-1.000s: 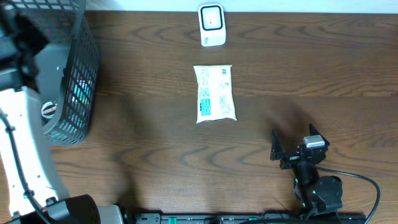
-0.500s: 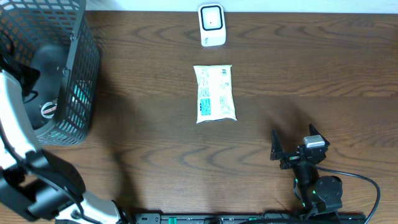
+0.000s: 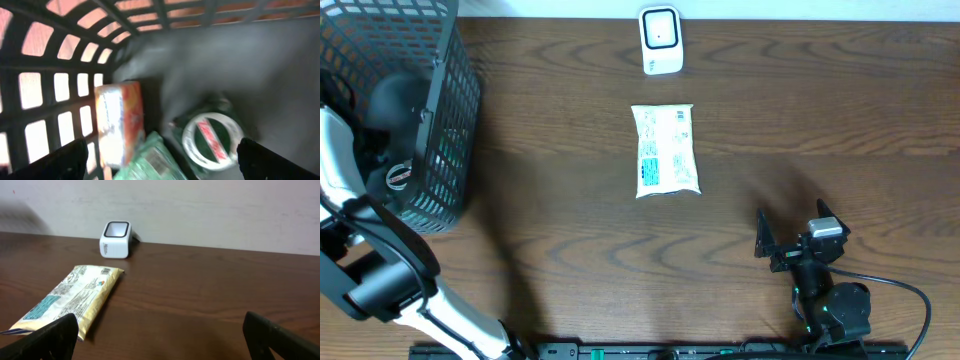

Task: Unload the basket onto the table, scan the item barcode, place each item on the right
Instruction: 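Move the left gripper back into the grey basket, then grasp the small orange box and lift it out of the basket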

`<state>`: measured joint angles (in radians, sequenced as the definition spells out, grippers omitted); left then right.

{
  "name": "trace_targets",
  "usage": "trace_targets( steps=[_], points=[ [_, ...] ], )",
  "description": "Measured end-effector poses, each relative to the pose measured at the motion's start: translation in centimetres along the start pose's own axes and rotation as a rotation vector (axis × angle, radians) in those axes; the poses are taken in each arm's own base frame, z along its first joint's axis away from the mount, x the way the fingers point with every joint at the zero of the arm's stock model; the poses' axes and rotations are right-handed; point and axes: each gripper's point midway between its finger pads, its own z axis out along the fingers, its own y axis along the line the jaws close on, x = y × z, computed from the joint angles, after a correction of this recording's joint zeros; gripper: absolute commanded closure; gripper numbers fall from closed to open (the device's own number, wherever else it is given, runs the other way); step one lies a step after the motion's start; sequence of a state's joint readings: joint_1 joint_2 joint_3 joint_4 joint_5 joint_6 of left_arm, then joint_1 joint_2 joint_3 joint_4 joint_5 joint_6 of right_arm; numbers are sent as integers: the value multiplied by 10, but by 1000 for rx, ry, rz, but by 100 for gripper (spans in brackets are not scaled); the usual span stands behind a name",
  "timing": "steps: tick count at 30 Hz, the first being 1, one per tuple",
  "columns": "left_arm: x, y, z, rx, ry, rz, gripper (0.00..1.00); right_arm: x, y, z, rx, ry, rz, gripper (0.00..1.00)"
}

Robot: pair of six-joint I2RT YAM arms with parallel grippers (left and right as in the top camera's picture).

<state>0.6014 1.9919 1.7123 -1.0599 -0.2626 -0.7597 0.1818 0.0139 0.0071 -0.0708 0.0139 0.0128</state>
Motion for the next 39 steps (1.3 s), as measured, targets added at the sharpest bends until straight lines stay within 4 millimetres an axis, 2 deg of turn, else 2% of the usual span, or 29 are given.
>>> trace_targets(
  steps=[6, 15, 19, 21, 25, 26, 29, 31, 37, 39],
  points=[
    [2, 14, 31, -74, 59, -13, 6, 0, 0, 0, 0, 0, 0, 1],
    [3, 21, 36, -97, 79, -17, 6, 0, 0, 0, 0, 0, 0, 1],
    [11, 22, 44, -103, 91, -10, 8, 0, 0, 0, 1, 0, 0, 1],
    [17, 24, 49, -112, 101, -4, 14, 0, 0, 0, 0, 0, 0, 1],
    [21, 28, 57, -125, 104, 4, 40, 0, 0, 0, 1, 0, 0, 1],
    [24, 30, 59, -131, 108, 10, 44, 0, 0, 0, 0, 0, 0, 1],
    [29, 34, 63, -145, 123, 25, 73, 0, 0, 0, 0, 0, 0, 1],
    [29, 34, 63, -144, 125, 35, 85, 0, 0, 0, 0, 0, 0, 1],
    [31, 37, 60, -159, 141, 44, 93, 0, 0, 0, 0, 0, 0, 1],
    [28, 36, 55, -155, 138, 44, 92, 0, 0, 0, 0, 0, 0, 1]
  ],
)
